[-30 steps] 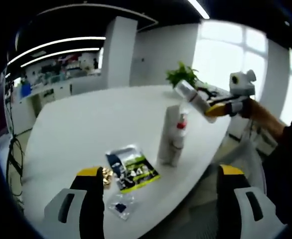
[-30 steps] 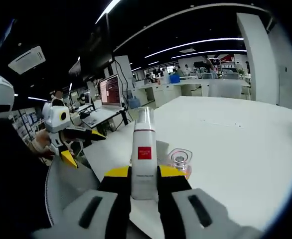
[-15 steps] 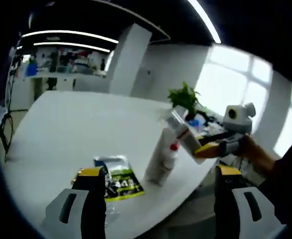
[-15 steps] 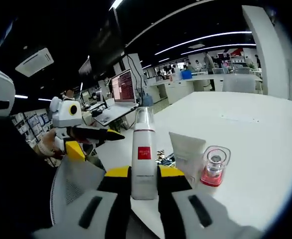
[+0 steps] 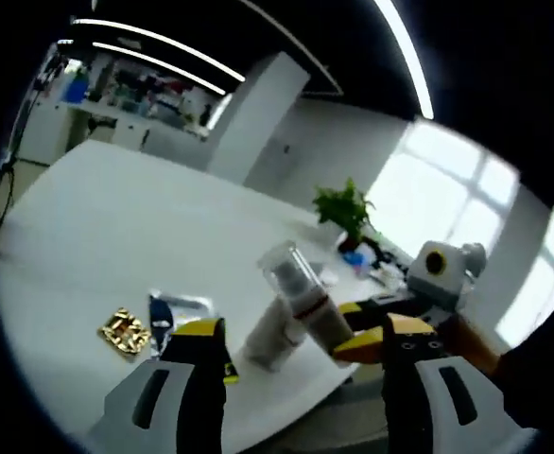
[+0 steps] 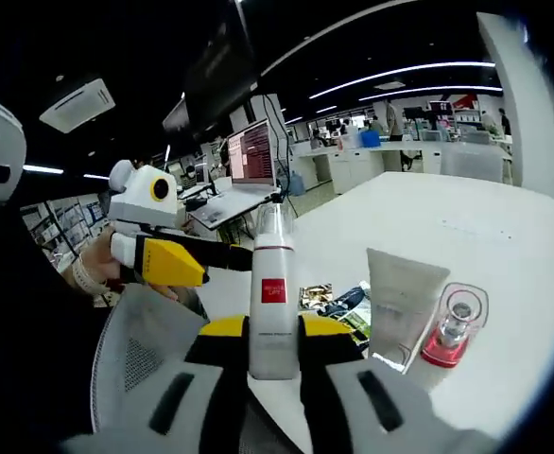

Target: Arrange the skincare products in the storage area until every visible bottle or jar stands upright without overlapping.

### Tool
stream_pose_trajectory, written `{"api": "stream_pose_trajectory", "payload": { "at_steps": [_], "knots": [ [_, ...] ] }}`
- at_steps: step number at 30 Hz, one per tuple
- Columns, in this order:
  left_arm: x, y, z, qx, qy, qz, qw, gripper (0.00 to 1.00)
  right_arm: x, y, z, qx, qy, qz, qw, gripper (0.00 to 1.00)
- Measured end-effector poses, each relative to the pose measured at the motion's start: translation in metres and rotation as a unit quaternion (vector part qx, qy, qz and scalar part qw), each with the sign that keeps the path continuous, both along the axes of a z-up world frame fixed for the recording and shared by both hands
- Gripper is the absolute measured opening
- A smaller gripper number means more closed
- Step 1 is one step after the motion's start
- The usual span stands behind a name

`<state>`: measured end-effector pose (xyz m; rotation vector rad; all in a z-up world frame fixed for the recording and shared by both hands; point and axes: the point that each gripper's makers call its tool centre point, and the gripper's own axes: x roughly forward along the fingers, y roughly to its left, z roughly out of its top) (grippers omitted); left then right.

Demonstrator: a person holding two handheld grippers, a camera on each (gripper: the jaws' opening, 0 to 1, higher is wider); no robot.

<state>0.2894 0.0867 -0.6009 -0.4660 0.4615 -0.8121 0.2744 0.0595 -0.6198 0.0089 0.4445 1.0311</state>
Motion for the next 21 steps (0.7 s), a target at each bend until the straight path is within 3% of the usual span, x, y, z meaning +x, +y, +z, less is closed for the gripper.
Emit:
{"api": "stream_pose_trajectory", "payload": {
  "at_steps": [5, 21],
  "knots": [
    [0.003, -0.003, -0.001, -0.022, 0.017, 0.003, 0.9996, 0.52, -0.004, 0.007, -0.001, 0.001, 0.001, 0.003, 1.0000, 0.18],
    [-0.002, -0.019, -0.019, -0.040, 0.074, -0.002, 0.9965, 0.35, -0.008, 0.016, -0.007, -0.018, -0.012, 0.006, 0.9998, 0.18]
  ]
}}
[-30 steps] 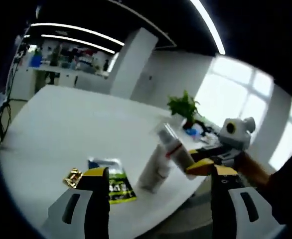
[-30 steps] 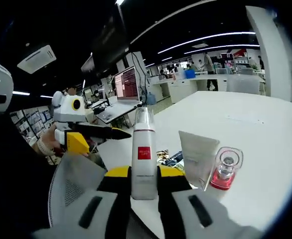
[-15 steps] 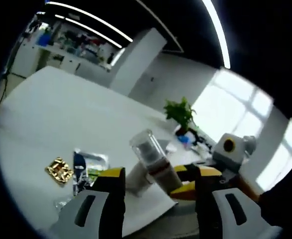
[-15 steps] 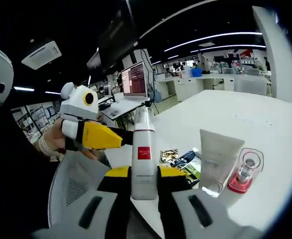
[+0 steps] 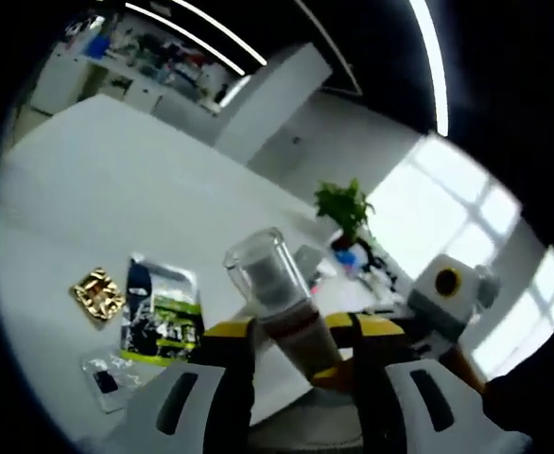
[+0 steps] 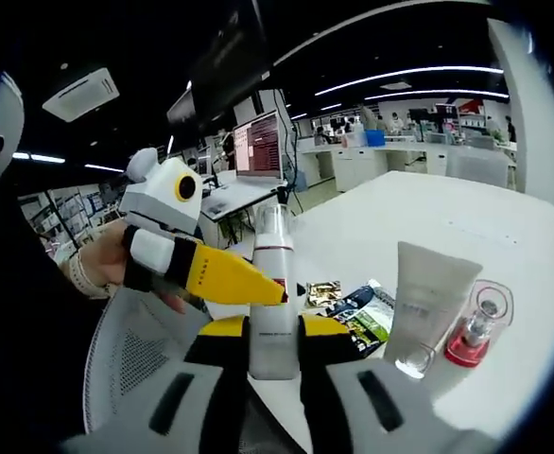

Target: Arrange the skincare products in the storage area until every visible bottle or jar stands upright without overlapping.

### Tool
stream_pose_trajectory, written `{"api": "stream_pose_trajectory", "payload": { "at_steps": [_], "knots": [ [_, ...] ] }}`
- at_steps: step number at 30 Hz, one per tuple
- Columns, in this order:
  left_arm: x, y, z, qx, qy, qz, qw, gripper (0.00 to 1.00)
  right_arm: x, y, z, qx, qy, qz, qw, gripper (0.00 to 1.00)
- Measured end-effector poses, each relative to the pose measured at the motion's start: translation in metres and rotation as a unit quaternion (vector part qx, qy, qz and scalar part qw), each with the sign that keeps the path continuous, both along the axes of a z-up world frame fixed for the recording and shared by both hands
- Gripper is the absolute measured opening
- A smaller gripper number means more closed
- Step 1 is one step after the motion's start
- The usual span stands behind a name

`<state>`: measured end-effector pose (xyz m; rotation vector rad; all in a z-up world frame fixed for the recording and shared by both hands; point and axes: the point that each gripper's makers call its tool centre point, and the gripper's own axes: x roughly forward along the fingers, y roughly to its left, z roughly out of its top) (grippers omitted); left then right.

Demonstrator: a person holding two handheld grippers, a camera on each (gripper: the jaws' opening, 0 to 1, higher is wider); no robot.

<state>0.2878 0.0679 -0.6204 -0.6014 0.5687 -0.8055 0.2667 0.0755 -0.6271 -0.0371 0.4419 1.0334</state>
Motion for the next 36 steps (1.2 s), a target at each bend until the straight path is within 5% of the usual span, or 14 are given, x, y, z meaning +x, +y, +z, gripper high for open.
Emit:
{"api": "stream_pose_trajectory", "payload": {
  "at_steps": [3, 15, 26, 33, 36],
  "knots": [
    [0.002, 0.001, 0.002, -0.018, 0.007, 0.015, 0.9997, 0.25, 0.000, 0.001, 0.002, -0.002, -0.006, -0.001, 1.0000, 0.18],
    [0.001, 0.001, -0.003, -0.006, 0.015, 0.018, 0.9997, 0.23, 0.001, 0.004, -0.005, -0.039, -0.032, 0.003, 0.9987, 0.18],
    [-0.005, -0.006, 0.002, 0.041, -0.030, 0.001, 0.9987, 0.19, 0.001, 0.003, -0.013, -0.040, -0.021, 0.000, 0.9990, 0.20],
    [0.007, 0.012, -0.007, 0.065, -0.028, 0.035, 0.9969, 0.18, 0.004, -0.008, -0.023, -0.068, -0.017, -0.004, 0.9975, 0.23],
    [0.009, 0.020, -0.010, 0.063, -0.023, 0.039, 0.9970, 0.18, -0.001, -0.011, -0.023, -0.053, -0.001, 0.000, 0.9986, 0.23]
  ]
}}
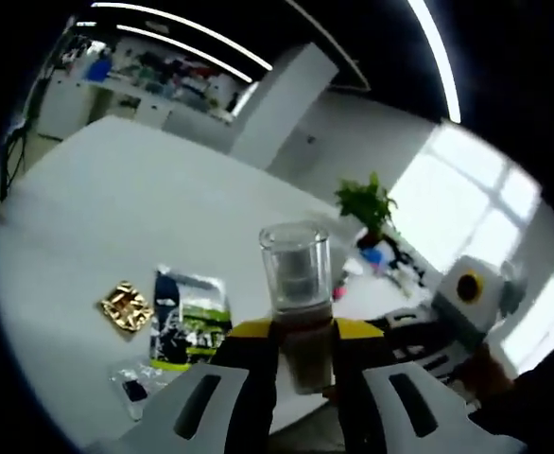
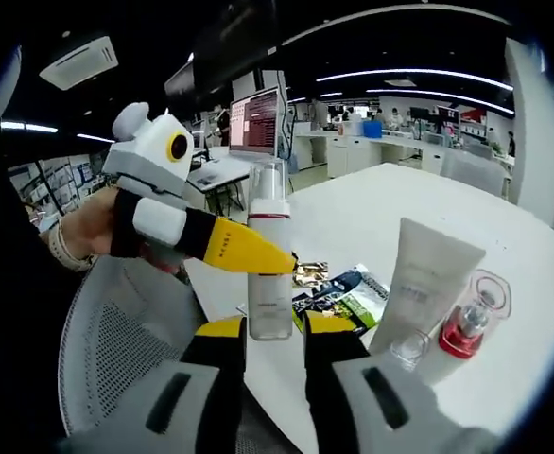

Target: Arrange the skincare products in the storage area until every visible bottle or jar stands upright without overlapping.

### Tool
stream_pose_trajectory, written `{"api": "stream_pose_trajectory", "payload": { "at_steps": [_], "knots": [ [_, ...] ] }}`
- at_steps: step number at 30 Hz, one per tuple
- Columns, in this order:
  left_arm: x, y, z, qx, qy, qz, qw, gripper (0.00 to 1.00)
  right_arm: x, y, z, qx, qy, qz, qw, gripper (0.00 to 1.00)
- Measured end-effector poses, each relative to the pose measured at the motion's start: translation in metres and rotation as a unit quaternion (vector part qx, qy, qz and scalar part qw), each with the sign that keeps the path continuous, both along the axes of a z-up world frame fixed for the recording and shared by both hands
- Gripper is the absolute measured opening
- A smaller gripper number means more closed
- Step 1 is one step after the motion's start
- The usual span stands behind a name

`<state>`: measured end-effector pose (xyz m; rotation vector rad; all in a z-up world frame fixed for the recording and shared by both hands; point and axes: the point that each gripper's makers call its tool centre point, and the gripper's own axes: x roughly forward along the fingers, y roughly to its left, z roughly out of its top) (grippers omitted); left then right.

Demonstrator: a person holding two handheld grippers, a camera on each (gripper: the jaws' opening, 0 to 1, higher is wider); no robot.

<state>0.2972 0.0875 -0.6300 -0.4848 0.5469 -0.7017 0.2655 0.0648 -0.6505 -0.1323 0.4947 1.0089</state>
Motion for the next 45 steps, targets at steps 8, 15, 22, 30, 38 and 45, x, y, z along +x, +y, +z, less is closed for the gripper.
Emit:
{"api": "stream_pose_trajectory", "payload": {
  "at_steps": [8, 15, 22, 30, 38, 45],
  "knots": [
    [-0.001, 0.004, -0.016, 0.052, -0.002, -0.012, 0.9986, 0.18, 0.001, -0.011, 0.015, 0.024, 0.001, -0.017, 0.9996, 0.23],
    [-0.011, -0.009, -0.021, 0.109, -0.042, -0.076, 0.9903, 0.18, 0.006, -0.015, 0.035, 0.080, 0.005, -0.027, 0.9964, 0.25],
    [-0.029, -0.024, -0.025, 0.150, -0.073, -0.170, 0.9713, 0.18, 0.003, -0.015, 0.046, 0.119, 0.015, -0.022, 0.9925, 0.25],
    [-0.041, -0.038, -0.029, 0.165, -0.096, -0.220, 0.9567, 0.18, -0.004, -0.009, 0.054, 0.153, 0.023, -0.004, 0.9879, 0.24],
    [-0.054, -0.050, -0.026, 0.165, -0.122, -0.267, 0.9417, 0.18, -0.008, -0.001, 0.054, 0.154, 0.023, 0.010, 0.9877, 0.24],
    [-0.063, -0.052, -0.029, 0.173, -0.136, -0.300, 0.9282, 0.18, -0.013, 0.001, 0.053, 0.153, 0.020, 0.024, 0.9877, 0.23]
  ]
}}
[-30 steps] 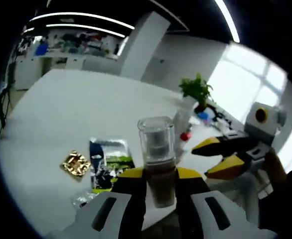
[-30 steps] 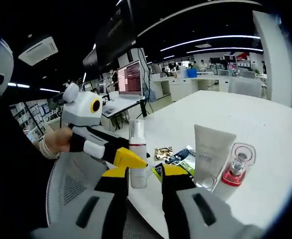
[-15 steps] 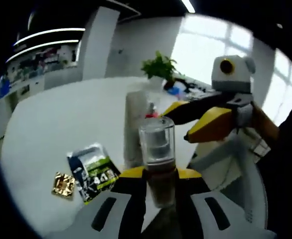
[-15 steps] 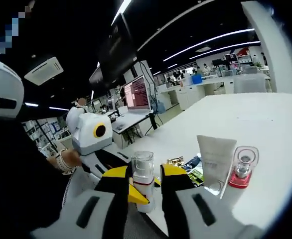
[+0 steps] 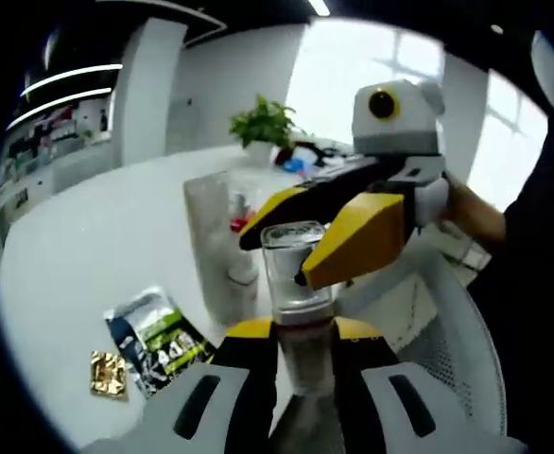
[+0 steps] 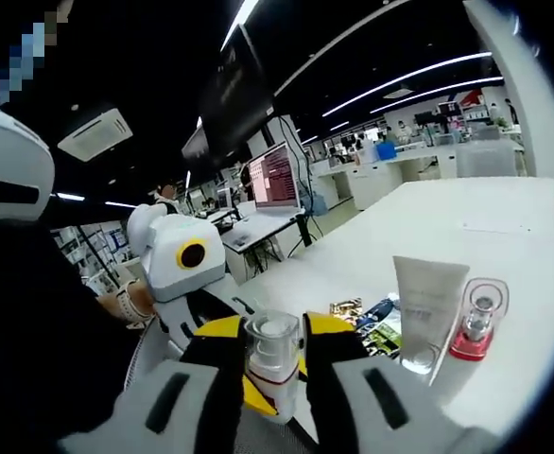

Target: Arrange the skincare products in the storage area until every visible bottle or jar stands upright without overlapping.

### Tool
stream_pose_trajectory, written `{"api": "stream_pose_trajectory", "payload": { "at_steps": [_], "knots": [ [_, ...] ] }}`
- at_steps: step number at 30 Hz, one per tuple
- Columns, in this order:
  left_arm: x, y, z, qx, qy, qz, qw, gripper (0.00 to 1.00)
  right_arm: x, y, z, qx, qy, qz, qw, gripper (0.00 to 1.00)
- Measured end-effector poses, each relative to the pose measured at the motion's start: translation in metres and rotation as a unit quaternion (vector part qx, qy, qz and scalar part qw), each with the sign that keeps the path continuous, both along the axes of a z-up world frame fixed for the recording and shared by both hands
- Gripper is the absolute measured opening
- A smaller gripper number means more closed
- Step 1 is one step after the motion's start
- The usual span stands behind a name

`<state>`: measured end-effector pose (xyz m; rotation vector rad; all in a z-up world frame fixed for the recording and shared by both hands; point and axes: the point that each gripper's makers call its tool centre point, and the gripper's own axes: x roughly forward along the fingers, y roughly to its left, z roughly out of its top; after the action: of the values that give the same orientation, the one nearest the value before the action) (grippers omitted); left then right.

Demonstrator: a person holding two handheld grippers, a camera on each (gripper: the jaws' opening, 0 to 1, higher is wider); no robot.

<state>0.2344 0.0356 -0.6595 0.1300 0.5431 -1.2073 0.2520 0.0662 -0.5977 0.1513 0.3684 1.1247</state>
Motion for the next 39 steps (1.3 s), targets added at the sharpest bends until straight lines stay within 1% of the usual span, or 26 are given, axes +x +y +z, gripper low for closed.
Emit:
{"api": "stream_pose_trajectory", "payload": {
  "at_steps": [1, 4, 7, 9, 10, 11, 12, 16, 17, 22, 24, 25, 27, 29, 33, 35, 39],
  "knots": [
    [-0.001, 0.000, -0.001, 0.004, -0.007, -0.009, 0.9999, 0.18, -0.001, 0.000, 0.000, 0.000, 0.000, 0.003, 1.0000, 0.23],
    [-0.002, 0.001, -0.003, 0.011, -0.015, -0.019, 0.9996, 0.18, -0.003, 0.001, -0.002, -0.001, 0.001, 0.006, 1.0000, 0.22],
    [-0.002, 0.001, -0.004, 0.012, -0.019, -0.024, 0.9995, 0.18, -0.003, -0.001, -0.003, -0.003, -0.003, 0.004, 1.0000, 0.22],
    [-0.002, 0.000, -0.003, 0.009, -0.010, -0.024, 0.9996, 0.18, -0.002, -0.001, -0.002, -0.003, -0.006, 0.000, 1.0000, 0.21],
    [-0.005, -0.002, -0.003, 0.000, 0.011, -0.021, 0.9997, 0.19, -0.002, -0.001, -0.002, 0.000, -0.002, 0.000, 1.0000, 0.21],
    [-0.003, -0.004, -0.002, -0.004, 0.012, -0.019, 0.9997, 0.19, -0.001, -0.002, -0.001, 0.004, 0.003, -0.004, 1.0000, 0.20],
    [-0.003, -0.004, -0.001, -0.005, 0.006, -0.019, 0.9998, 0.19, 0.000, -0.003, 0.000, 0.007, 0.003, -0.007, 0.9999, 0.20],
    [-0.003, -0.005, -0.004, 0.004, -0.004, -0.023, 0.9997, 0.20, 0.001, -0.004, -0.003, 0.003, 0.007, -0.012, 0.9999, 0.20],
    [-0.003, -0.005, -0.005, 0.007, -0.002, -0.024, 0.9997, 0.20, 0.001, -0.005, -0.004, 0.000, 0.008, -0.012, 0.9999, 0.19],
    [0.001, -0.002, -0.010, 0.012, 0.008, -0.007, 0.9999, 0.19, 0.003, -0.007, -0.005, -0.007, -0.003, -0.021, 0.9998, 0.19],
    [0.002, -0.001, -0.012, 0.018, 0.008, -0.002, 0.9998, 0.22, 0.003, -0.009, -0.005, -0.007, 0.001, -0.023, 0.9997, 0.19],
    [0.004, 0.001, -0.013, 0.020, 0.010, 0.005, 0.9997, 0.25, 0.004, -0.010, -0.004, -0.005, 0.000, -0.025, 0.9997, 0.19],
    [0.006, 0.003, -0.015, 0.022, 0.014, 0.011, 0.9996, 0.27, 0.005, -0.013, -0.003, -0.005, -0.002, -0.030, 0.9995, 0.19],
    [0.008, 0.005, -0.015, 0.026, 0.008, 0.016, 0.9995, 0.29, 0.006, -0.016, -0.003, -0.008, -0.005, -0.033, 0.9994, 0.19],
    [0.013, 0.010, -0.016, 0.027, 0.005, 0.029, 0.9992, 0.36, 0.010, -0.030, -0.001, -0.012, -0.008, -0.050, 0.9986, 0.19],
    [0.015, 0.013, -0.017, 0.026, 0.008, 0.038, 0.9989, 0.39, 0.011, -0.037, -0.002, -0.024, -0.011, -0.057, 0.9980, 0.19],
    [0.023, 0.023, -0.016, 0.030, 0.002, 0.058, 0.9978, 0.40, 0.013, -0.052, -0.003, -0.034, -0.011, -0.075, 0.9966, 0.19]
  ]
}}
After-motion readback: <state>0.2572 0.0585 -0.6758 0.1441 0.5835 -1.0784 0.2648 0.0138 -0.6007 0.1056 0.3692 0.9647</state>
